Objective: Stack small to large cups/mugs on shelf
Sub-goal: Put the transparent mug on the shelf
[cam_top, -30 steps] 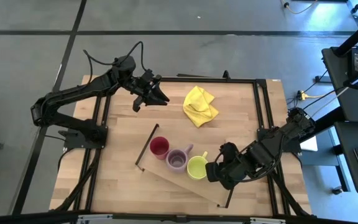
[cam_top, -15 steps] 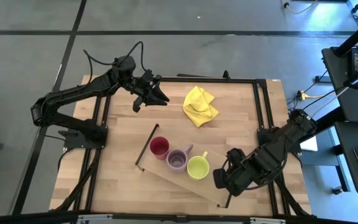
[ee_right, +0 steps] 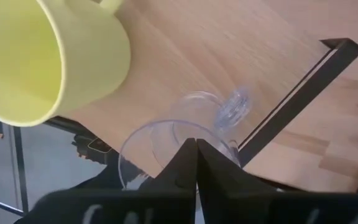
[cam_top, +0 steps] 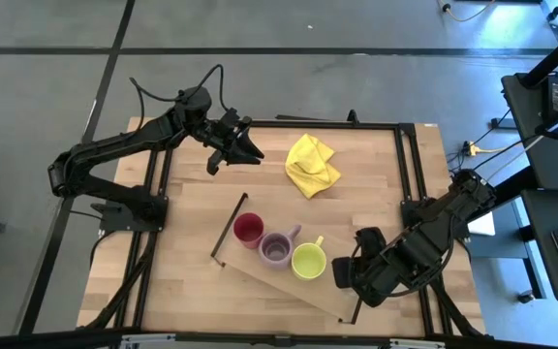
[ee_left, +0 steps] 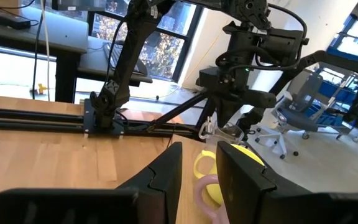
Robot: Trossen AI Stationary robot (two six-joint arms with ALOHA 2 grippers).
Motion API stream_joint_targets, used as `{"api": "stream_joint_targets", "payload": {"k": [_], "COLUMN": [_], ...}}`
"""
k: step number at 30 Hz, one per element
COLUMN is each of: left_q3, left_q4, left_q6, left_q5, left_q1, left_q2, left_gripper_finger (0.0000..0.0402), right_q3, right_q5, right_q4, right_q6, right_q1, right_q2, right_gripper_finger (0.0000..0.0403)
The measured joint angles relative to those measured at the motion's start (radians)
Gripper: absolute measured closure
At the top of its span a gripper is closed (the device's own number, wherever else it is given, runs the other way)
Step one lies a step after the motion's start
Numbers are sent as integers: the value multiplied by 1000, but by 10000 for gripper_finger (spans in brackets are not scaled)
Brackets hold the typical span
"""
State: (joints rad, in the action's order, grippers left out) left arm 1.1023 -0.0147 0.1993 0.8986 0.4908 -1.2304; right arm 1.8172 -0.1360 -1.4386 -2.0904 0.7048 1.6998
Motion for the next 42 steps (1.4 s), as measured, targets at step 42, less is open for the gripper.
{"api": "stream_joint_targets", "payload": {"k": [42], "left_q3": [0], "left_q4": [0], "left_q6": [2], "left_q5": [0], "left_q1": [38], "left_q2": [0], "left_gripper_finger": [308], "right_q3": [1], "right_q5": [68], "right_q4": [101], "right_q6": [55], "right_q1": [-42], "right_q2": [29], "right_gripper_finger": [396]}}
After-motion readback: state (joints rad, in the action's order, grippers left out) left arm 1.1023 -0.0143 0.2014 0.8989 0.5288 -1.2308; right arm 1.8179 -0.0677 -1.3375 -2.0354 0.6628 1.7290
